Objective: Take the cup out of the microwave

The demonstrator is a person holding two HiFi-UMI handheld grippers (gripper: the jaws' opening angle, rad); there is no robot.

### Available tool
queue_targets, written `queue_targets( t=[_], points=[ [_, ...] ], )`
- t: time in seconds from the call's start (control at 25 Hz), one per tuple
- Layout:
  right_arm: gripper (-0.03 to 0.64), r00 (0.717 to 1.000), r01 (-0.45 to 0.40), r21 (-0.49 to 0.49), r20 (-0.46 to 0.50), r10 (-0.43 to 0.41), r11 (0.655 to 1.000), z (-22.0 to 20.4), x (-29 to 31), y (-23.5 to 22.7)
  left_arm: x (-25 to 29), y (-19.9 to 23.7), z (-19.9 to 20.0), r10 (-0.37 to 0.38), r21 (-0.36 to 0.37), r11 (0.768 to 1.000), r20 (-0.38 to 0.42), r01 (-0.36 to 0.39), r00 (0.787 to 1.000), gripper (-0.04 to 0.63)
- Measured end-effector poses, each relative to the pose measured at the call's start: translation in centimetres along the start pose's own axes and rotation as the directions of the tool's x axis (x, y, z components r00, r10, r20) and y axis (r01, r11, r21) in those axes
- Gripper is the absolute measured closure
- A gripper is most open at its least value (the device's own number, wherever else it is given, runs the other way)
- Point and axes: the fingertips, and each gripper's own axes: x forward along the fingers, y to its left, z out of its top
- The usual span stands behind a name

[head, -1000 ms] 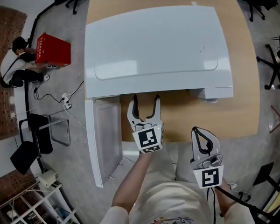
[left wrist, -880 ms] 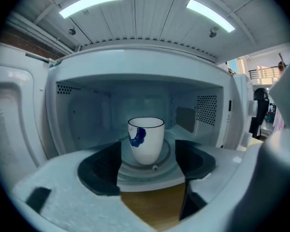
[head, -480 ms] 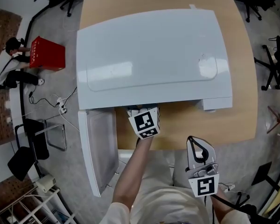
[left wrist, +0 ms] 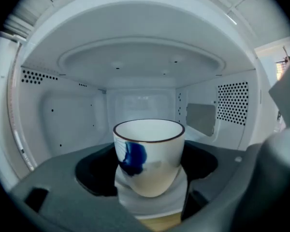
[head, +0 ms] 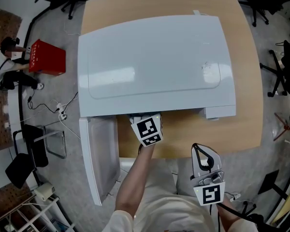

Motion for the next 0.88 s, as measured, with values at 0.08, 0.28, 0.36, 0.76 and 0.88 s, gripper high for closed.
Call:
queue_targets(
  t=[0.08, 0.28, 0.36, 0.76, 0.88],
  points=[
    [0.609, 1.0, 0.001, -0.007, 0.016, -0.001, 1.0, 0.5, 0.1, -0.2, -1.6, -0.4, 0.0, -0.016, 0.017, 1.0, -0.001, 0.016, 1.0, 0.209],
    [0.609, 0.999, 0.02, -0.01, 0.048, -0.019, 1.0, 2.0, 0.5, -0.9, -7.6, -1.5, 1.3, -0.057, 0.023, 0.998, 0.025, 0.057, 0.998, 0.209],
    [0.609, 0.997, 0.026, -0.004, 0.069, -0.026, 1.0, 2.8, 0.6, -1.1, -9.7, -2.0, 2.4, -0.063, -0.016, 0.998, 0.062, 0.064, 0.996, 0.209],
    [0.609, 0.989, 0.031, -0.002, 0.148, -0.031, 1.0, 6.6, -1.1, -0.8, -18.9, -4.0, 7.1, -0.116, -0.044, 0.992, 0.098, 0.12, 0.988, 0.209],
    [0.609, 0.986, 0.045, -0.002, 0.163, -0.044, 0.999, 7.8, -2.0, -0.9, -21.8, -4.5, 8.9, -0.145, -0.036, 0.988, 0.099, 0.149, 0.984, 0.209]
  ],
)
